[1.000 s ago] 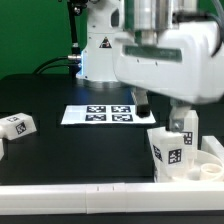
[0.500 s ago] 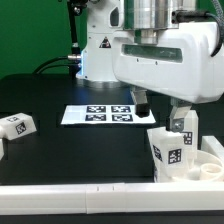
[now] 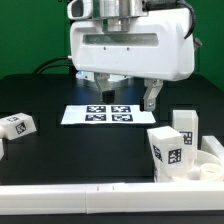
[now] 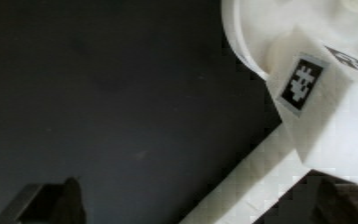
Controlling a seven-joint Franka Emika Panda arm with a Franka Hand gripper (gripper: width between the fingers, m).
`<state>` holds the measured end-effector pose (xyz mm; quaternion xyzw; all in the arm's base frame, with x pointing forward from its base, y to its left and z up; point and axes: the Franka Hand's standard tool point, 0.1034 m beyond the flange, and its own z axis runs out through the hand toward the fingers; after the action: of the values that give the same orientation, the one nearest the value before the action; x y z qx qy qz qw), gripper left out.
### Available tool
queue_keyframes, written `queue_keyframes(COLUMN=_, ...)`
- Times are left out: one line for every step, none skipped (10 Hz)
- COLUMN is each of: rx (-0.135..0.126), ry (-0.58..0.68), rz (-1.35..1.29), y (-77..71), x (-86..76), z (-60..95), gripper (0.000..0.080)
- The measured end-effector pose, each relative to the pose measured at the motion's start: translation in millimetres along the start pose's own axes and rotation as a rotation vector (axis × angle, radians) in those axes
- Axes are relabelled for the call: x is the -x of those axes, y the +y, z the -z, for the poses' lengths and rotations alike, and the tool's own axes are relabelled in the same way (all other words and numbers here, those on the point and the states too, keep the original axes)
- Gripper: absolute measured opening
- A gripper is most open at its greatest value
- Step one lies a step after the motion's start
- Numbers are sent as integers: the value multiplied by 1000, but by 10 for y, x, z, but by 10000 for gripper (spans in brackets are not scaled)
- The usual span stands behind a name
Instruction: Assemble stool
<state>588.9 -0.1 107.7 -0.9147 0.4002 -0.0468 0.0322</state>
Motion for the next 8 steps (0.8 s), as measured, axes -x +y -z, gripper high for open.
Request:
queue_keyframes(rx=0, ry=-1, rz=40, y=-13, x=5, z=-10, gripper=649)
queue_keyframes(rx=0, ry=-1, rz=47, y=-7, x=2, z=-11, gripper=649)
queue_keyframes(rx=2, ry=-2, rz=45, y=11, x=9, z=-27, gripper=649)
queue_keyframes(rx=-6, ry=28, rz=43, y=177, x=19, z=-130, gripper=649)
queue_keyframes(rx=10, ry=8, rz=92, y=483, x=37, z=-188, gripper=649)
queue_keyframes(rx=21, ry=-6, rz=103, y=820, x=-39, z=-171, gripper=649)
queue_keyframes(rx=28, ry=-20, rz=93, y=1077, x=-123, z=-133, gripper=649)
queue_keyframes(rx=31, ry=-17, rz=67, y=1073, x=-132, z=-135, gripper=649)
